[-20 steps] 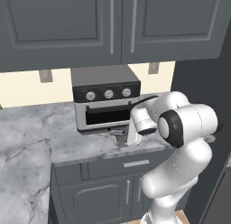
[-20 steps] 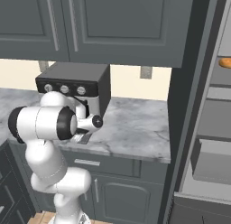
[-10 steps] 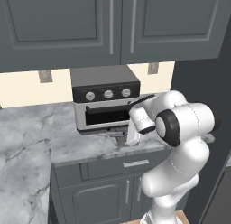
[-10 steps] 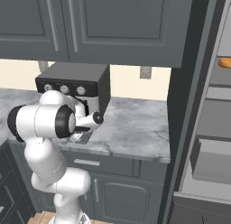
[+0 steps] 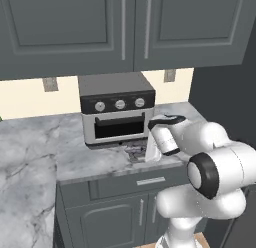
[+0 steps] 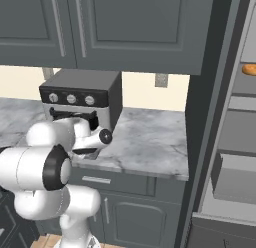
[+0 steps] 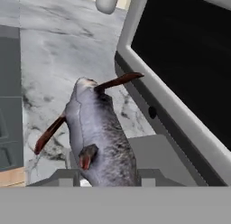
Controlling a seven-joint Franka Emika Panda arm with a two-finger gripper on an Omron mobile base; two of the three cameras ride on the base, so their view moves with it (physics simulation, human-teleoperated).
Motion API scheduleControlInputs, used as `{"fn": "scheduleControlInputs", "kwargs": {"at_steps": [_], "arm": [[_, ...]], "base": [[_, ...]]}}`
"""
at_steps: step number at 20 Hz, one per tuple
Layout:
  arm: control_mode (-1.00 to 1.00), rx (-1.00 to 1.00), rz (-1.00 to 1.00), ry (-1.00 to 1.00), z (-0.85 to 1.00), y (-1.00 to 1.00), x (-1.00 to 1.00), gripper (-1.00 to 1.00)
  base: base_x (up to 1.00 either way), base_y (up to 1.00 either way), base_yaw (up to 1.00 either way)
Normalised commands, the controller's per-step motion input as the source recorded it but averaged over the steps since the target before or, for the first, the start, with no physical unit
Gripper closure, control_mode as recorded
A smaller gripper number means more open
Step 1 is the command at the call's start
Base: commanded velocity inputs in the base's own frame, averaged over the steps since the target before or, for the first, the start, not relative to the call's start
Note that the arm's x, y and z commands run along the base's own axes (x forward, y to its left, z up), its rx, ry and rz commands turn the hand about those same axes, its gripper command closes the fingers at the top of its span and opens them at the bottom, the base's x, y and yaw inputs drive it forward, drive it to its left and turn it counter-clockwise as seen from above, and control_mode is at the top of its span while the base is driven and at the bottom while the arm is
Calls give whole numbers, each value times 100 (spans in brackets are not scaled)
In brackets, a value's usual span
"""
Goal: Take the fish from the fridge and place it on the digital scale on the counter by the fridge. Wait a few seconds for a reading, then move it to the plate on the dining counter.
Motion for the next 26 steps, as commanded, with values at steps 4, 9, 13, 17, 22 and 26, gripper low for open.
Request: {"fn": "scheduleControlInputs", "kwargs": {"at_steps": [4, 9, 13, 17, 22, 26], "arm": [[-100, 1, -12, -5, 95, 0, -43, 100], [-100, 5, -14, 10, 100, 0, -66, 100], [-100, 6, -14, 27, 100, 0, -84, 100], [-100, 3, -14, 33, 100, 0, -96, 100], [-100, 2, -20, 37, 91, -2, -97, 100], [-100, 0, -25, 36, 75, -25, -77, 100]], "base": [[0, 0, 0], [0, 0, 0], [0, 0, 0], [0, 0, 0], [0, 0, 0], [0, 0, 0]]}}
